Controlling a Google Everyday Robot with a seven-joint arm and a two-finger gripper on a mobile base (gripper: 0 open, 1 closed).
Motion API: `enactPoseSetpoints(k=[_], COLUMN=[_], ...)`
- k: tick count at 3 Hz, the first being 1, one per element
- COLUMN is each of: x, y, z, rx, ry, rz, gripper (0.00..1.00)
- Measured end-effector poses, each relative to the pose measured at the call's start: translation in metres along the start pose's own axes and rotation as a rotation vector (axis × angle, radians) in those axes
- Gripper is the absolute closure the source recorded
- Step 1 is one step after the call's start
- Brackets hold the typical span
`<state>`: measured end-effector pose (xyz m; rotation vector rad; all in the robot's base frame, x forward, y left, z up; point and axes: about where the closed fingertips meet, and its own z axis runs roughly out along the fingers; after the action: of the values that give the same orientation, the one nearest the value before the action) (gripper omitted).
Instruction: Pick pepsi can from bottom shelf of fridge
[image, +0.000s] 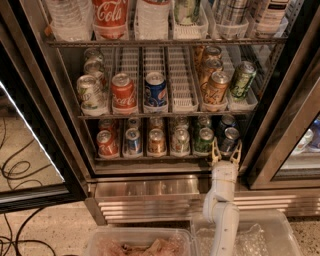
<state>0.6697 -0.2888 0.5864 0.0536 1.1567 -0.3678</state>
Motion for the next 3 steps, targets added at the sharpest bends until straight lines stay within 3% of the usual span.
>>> enactPoseSetpoints(k=[3], x=[0.0042], y=[-0.0092], z=[0.0089], rx=[0.057], ry=[-0.008], rz=[0.003], gripper=[0.34])
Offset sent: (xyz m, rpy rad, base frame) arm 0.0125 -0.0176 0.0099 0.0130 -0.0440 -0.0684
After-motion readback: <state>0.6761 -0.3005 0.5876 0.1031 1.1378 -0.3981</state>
